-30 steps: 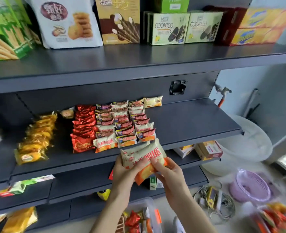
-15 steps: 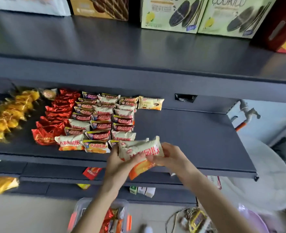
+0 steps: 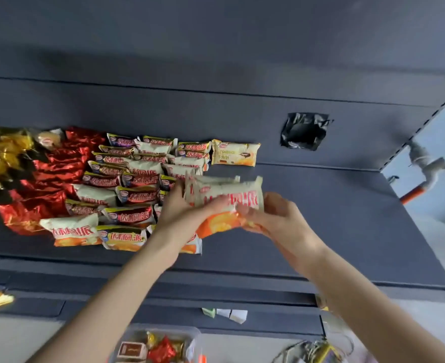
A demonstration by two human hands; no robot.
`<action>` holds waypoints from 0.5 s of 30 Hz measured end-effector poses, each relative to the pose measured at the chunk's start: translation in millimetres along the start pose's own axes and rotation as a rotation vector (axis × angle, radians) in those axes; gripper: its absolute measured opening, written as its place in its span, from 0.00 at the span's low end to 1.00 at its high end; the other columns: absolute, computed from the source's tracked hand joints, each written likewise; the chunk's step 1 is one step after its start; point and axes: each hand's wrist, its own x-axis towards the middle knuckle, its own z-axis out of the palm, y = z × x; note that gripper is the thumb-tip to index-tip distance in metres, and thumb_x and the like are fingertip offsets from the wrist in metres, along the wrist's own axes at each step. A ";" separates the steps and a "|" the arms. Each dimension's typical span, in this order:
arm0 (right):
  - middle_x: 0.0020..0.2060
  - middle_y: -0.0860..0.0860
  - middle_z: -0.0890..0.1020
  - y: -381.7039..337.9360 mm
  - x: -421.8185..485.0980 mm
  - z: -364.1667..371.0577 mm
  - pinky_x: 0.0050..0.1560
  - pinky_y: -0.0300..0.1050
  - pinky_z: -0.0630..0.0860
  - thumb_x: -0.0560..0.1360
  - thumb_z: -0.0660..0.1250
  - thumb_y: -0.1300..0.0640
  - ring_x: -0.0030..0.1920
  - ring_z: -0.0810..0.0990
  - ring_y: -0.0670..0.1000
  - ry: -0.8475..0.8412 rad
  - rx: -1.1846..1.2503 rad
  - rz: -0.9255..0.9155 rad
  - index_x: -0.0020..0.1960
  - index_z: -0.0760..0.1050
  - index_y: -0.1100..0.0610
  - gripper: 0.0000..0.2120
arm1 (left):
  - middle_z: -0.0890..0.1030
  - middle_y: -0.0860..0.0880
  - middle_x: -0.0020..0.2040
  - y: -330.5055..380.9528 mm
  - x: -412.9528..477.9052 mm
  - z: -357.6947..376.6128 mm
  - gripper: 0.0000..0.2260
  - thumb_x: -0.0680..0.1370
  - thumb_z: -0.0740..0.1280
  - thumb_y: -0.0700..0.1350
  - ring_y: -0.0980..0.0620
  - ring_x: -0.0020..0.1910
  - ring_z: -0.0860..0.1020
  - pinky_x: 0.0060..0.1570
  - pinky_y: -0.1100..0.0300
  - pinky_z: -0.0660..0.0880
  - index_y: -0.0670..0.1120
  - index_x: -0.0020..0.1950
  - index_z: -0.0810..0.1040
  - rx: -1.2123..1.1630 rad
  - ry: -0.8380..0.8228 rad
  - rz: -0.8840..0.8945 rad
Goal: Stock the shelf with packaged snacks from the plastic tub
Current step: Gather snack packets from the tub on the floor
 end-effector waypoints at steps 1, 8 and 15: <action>0.51 0.57 0.83 0.8 9.8 1.7 0.54 0.45 0.79 0.67 0.75 0.50 0.53 0.83 0.55 0.022 -0.008 -0.017 0.57 0.75 0.61 0.23 | 0.85 0.49 0.51 0.8 9.9 -1.7 0.29 0.60 0.78 0.49 0.52 0.48 0.84 0.48 0.57 0.80 0.47 0.59 0.76 -0.005 -0.007 -0.011; 0.48 0.49 0.84 17.2 67.7 14.8 0.46 0.38 0.77 0.70 0.69 0.45 0.45 0.82 0.47 0.035 0.058 -0.111 0.57 0.76 0.56 0.21 | 0.86 0.49 0.45 -2.9 67.5 -15.8 0.26 0.57 0.76 0.51 0.49 0.44 0.85 0.51 0.48 0.79 0.47 0.54 0.80 -0.038 -0.009 -0.013; 0.48 0.53 0.80 60.1 128.7 -4.5 0.43 0.40 0.78 0.76 0.62 0.42 0.45 0.80 0.49 0.276 0.093 -0.101 0.57 0.75 0.57 0.20 | 0.86 0.48 0.47 -20.9 112.6 -34.8 0.30 0.58 0.77 0.51 0.50 0.46 0.85 0.47 0.52 0.81 0.45 0.58 0.79 -0.023 0.084 0.082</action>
